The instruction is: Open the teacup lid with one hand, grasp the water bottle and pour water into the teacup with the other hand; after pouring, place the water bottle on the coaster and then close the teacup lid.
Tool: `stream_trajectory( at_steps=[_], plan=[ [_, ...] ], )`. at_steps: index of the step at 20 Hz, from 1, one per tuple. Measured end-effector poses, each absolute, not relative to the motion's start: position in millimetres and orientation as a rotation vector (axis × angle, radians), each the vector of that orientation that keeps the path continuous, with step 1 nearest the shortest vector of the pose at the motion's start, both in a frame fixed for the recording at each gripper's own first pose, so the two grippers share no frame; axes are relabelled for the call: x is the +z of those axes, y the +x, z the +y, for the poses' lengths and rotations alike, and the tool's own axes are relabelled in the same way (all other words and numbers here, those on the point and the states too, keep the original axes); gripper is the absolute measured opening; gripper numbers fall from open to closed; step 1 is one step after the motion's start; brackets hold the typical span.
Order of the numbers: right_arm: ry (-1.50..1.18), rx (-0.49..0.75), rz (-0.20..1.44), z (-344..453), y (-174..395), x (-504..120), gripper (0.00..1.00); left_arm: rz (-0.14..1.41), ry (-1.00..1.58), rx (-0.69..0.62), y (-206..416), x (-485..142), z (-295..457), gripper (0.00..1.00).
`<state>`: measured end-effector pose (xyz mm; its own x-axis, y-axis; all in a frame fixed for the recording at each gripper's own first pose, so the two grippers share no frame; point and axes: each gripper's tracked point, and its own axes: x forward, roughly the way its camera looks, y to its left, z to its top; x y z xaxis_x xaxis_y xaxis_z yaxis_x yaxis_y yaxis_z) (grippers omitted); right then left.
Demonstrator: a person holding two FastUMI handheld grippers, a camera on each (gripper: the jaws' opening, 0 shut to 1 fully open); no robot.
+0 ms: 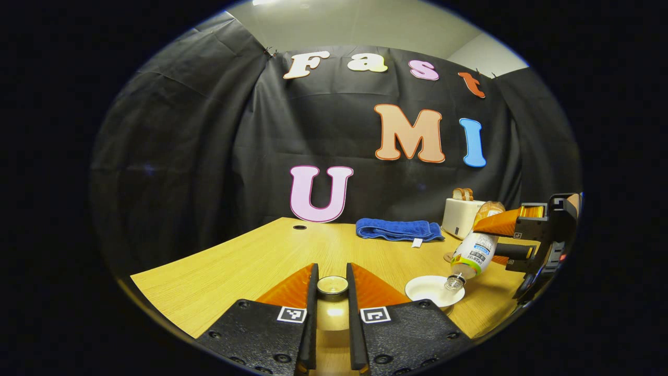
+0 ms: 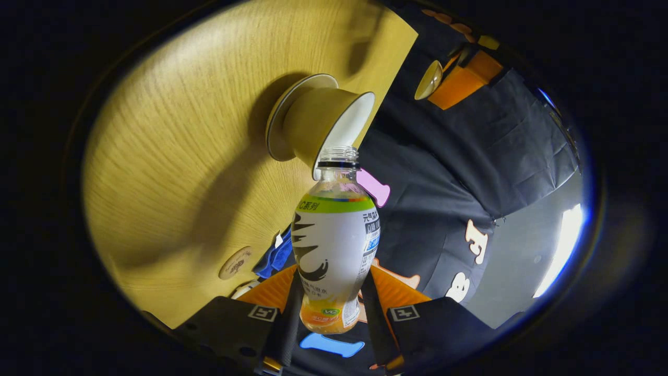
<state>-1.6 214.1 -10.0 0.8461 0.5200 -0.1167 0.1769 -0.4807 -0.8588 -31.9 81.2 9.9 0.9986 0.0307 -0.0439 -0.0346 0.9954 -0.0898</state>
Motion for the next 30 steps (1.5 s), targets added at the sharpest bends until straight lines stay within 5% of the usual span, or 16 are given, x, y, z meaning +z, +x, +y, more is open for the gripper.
stream_trajectory(
  at_steps=[18, 30],
  plan=[
    [-1.222, 0.530, -0.159, 192, -28, -29, 0.63, 0.005, -0.074, 0.003, -22, 37, 50, 0.23],
    [-0.740, 0.510, 0.013, 172, 6, -11, 0.64, 0.001, -0.065, -0.051, -19, 45, 22, 0.23]
  ],
)
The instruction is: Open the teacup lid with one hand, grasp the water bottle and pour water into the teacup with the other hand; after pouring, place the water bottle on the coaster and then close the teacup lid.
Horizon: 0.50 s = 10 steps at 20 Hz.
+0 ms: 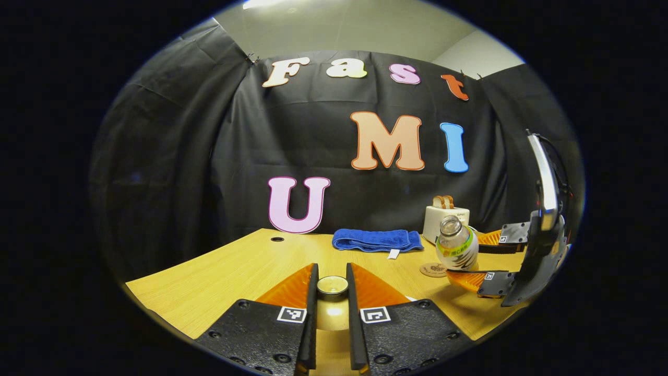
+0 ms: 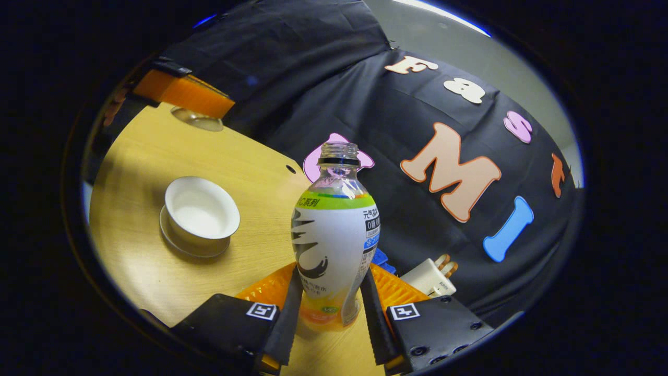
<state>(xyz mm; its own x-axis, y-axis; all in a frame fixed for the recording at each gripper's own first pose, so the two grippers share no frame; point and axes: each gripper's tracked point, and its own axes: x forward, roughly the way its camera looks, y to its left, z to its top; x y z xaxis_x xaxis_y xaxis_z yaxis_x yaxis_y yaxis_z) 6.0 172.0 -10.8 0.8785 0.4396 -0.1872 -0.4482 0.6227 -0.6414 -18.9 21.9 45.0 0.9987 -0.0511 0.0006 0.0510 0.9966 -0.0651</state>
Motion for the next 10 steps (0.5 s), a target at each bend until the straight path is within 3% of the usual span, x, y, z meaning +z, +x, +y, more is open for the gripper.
stream_trajectory(
  at_steps=[10],
  plan=[
    [-0.394, 0.444, 0.105, 151, 61, -4, 0.64, -0.002, -0.076, -0.077, -16, 49, 11, 0.23]
  ],
)
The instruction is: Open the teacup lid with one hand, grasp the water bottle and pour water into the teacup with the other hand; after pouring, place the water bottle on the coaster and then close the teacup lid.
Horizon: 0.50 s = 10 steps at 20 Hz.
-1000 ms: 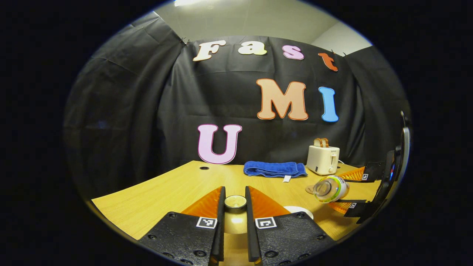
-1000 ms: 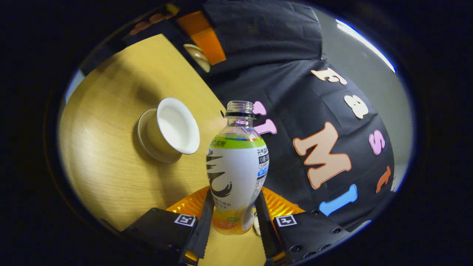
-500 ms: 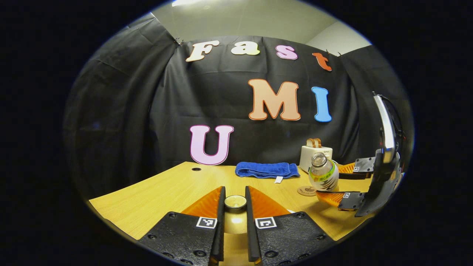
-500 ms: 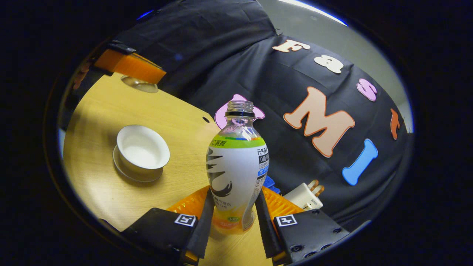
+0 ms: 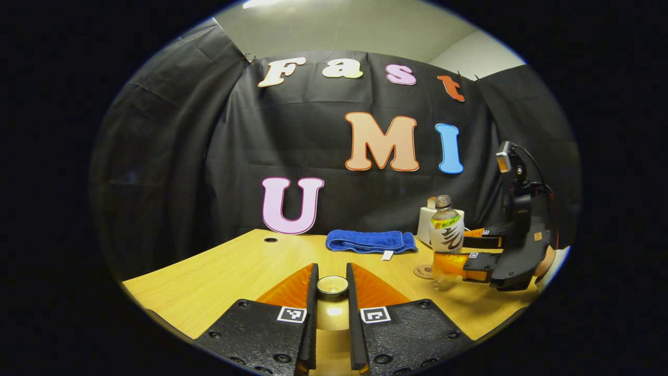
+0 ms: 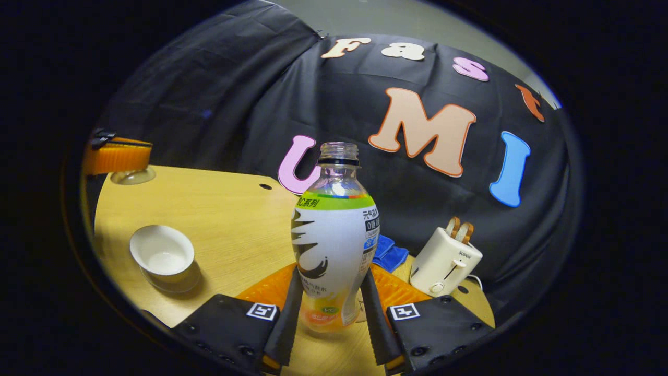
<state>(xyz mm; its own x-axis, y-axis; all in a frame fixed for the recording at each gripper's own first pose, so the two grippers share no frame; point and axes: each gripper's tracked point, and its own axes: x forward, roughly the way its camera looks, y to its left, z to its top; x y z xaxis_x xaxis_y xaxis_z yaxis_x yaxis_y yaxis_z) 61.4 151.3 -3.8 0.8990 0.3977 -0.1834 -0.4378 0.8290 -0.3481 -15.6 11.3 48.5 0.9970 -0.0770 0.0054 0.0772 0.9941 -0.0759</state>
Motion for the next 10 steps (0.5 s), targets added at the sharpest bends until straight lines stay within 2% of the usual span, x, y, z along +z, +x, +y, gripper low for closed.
stream_trajectory(
  at_steps=[10],
  plan=[
    [-0.136, 0.370, 0.133, 124, 116, -10, 0.63, 0.008, -0.097, -0.091, -14, 42, 7, 0.23]
  ],
)
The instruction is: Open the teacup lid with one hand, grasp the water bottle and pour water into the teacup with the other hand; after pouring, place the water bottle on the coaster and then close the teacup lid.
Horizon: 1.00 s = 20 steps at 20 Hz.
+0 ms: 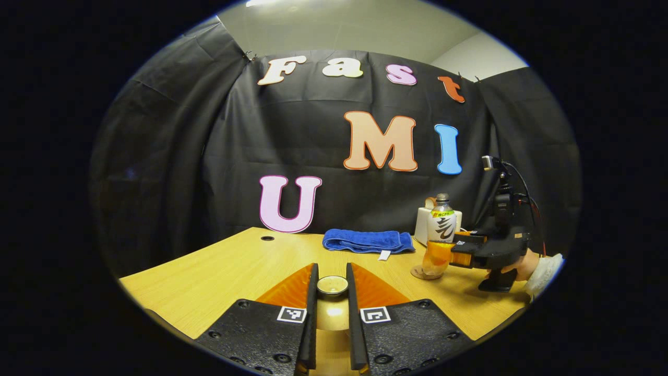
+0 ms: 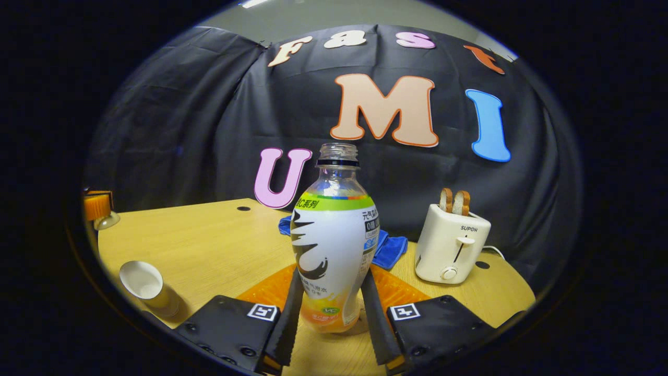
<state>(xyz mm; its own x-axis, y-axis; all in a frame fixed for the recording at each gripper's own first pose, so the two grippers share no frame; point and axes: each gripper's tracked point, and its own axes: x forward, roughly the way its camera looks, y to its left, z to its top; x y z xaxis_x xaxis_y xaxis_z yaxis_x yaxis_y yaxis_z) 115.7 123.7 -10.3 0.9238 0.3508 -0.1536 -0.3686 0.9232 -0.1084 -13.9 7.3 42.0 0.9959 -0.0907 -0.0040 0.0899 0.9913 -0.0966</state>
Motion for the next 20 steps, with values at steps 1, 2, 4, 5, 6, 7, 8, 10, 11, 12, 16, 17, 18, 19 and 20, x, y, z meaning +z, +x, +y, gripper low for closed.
stream_trajectory(
  at_steps=[1, 2, 4, 5, 6, 7, 8, 10, 11, 12, 16, 17, 18, 19, 20],
  plan=[
    [-0.122, 0.356, 0.139, 122, 121, -14, 0.63, 0.011, -0.099, -0.094, -14, 42, 6, 0.23],
    [-0.118, 0.338, 0.143, 117, 125, -18, 0.63, 0.008, -0.101, -0.095, -14, 42, 6, 0.23],
    [-0.110, 0.312, 0.148, 113, 135, -26, 0.63, 0.008, -0.101, -0.095, -14, 41, 5, 0.23],
    [-0.097, 0.307, 0.154, 111, 139, -30, 0.63, 0.011, -0.099, -0.093, -13, 40, 6, 0.23],
    [-0.080, 0.300, 0.160, 107, 140, -30, 0.63, 0.013, -0.097, -0.092, -13, 40, 7, 0.23],
    [-0.059, 0.297, 0.164, 106, 143, -30, 0.65, 0.015, -0.098, -0.091, -13, 38, 7, 0.23],
    [-0.039, 0.294, 0.170, 105, 144, -32, 0.67, 0.018, -0.101, -0.092, -13, 37, 6, 0.23],
    [-0.037, 0.278, 0.169, 101, 149, -34, 0.66, 0.021, -0.106, -0.096, -12, 37, 3, 0.23],
    [-0.045, 0.276, 0.163, 101, 150, -33, 0.66, 0.021, -0.107, -0.098, -13, 37, 2, 0.23],
    [-0.054, 0.276, 0.159, 103, 150, -34, 0.66, 0.022, -0.106, -0.099, -13, 37, 2, 0.23],
    [-0.078, 0.279, 0.157, 106, 150, -35, 0.71, 0.018, -0.105, -0.102, -14, 39, 0, 0.23],
    [-0.082, 0.279, 0.158, 106, 151, -35, 0.72, 0.017, -0.105, -0.102, -14, 39, 0, 0.23],
    [-0.082, 0.282, 0.158, 106, 149, -35, 0.73, 0.017, -0.104, -0.102, -14, 40, 0, 0.23],
    [-0.078, 0.284, 0.163, 106, 149, -35, 0.74, 0.016, -0.104, -0.102, -15, 39, 0, 0.23],
    [-0.067, 0.290, 0.169, 106, 147, -37, 0.75, 0.015, -0.103, -0.103, -15, 40, 0, 0.23]
  ],
)
